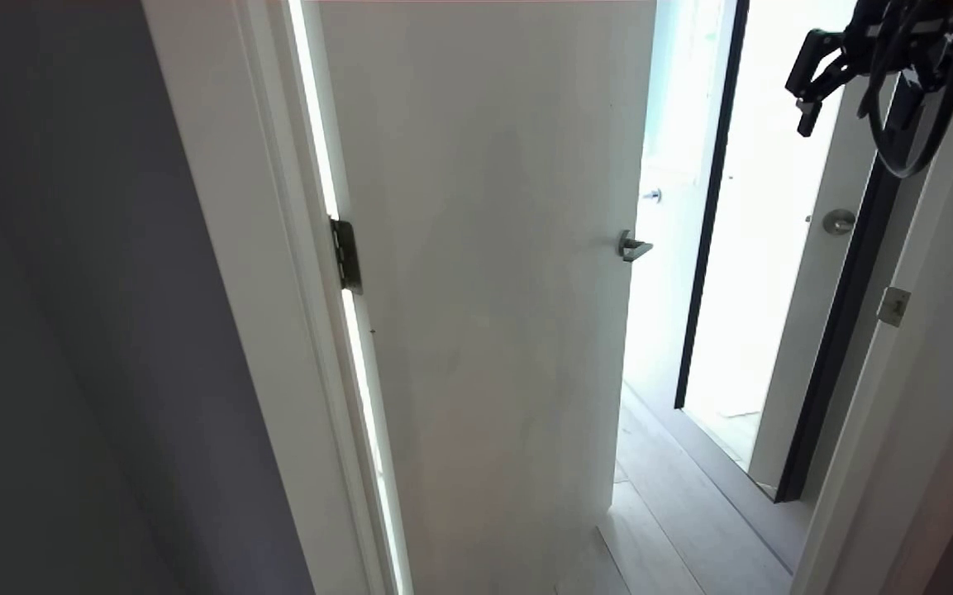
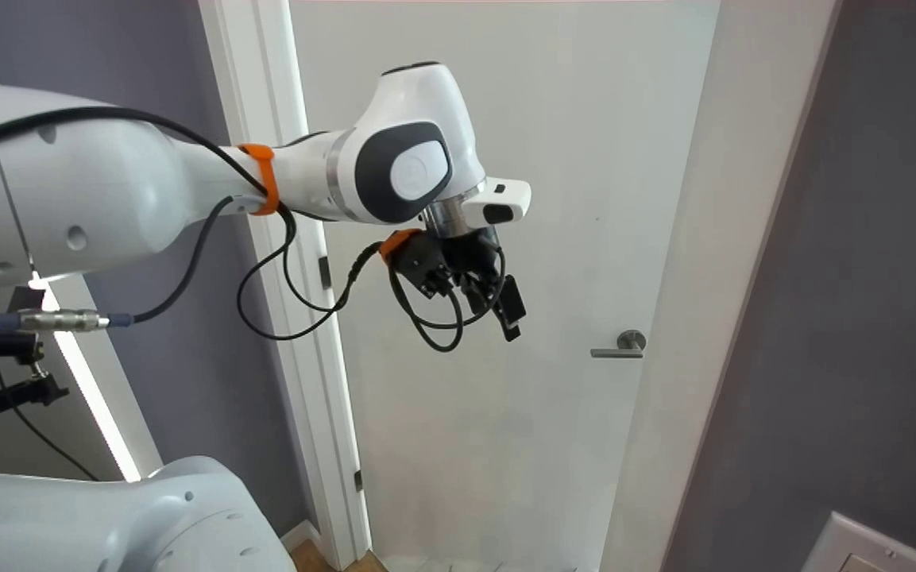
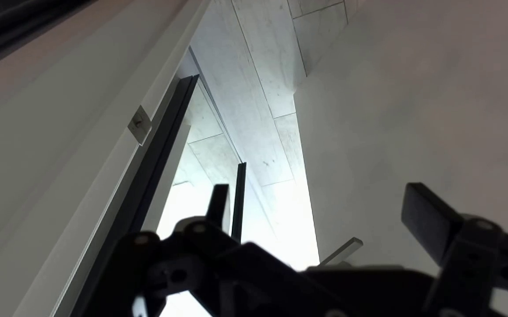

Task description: Open the door

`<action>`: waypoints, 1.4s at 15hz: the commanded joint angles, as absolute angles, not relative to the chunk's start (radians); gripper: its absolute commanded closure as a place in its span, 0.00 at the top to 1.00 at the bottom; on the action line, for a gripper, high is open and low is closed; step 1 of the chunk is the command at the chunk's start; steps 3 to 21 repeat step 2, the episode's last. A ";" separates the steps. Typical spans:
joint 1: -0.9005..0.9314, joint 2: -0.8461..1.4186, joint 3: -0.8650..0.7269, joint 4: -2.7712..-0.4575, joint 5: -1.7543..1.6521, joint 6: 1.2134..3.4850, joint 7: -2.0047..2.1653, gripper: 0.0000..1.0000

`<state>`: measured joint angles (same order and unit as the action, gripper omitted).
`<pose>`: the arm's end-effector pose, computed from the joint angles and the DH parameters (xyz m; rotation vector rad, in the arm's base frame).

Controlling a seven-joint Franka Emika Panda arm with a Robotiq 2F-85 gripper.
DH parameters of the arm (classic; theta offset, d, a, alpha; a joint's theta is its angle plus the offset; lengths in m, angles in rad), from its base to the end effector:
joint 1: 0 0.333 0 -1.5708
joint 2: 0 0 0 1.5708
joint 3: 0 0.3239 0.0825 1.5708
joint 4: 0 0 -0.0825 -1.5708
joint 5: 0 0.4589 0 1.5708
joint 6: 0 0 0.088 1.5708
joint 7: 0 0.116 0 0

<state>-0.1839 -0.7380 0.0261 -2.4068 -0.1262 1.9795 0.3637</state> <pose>0.4207 -0.0746 0.5824 2.9035 -0.7313 0.4871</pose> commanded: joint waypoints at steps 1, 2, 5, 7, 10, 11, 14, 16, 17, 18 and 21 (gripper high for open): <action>-0.187 -0.737 0.028 -2.405 -0.124 1.978 0.362 1.00; -0.187 -0.737 0.028 -2.405 -0.124 1.978 0.362 1.00; -0.187 -0.737 0.028 -2.405 -0.124 1.978 0.362 1.00; -0.187 -0.737 0.028 -2.405 -0.124 1.978 0.362 1.00; -0.187 -0.737 0.028 -2.405 -0.124 1.978 0.362 1.00; -0.187 -0.737 0.028 -2.405 -0.124 1.978 0.362 1.00; -0.187 -0.737 0.028 -2.405 -0.124 1.978 0.362 1.00; -0.187 -0.737 0.028 -2.405 -0.124 1.978 0.362 1.00; -0.187 -0.737 0.028 -2.405 -0.124 1.978 0.362 1.00; -0.187 -0.737 0.028 -2.405 -0.124 1.978 0.362 1.00; -0.187 -0.737 0.028 -2.405 -0.124 1.978 0.362 1.00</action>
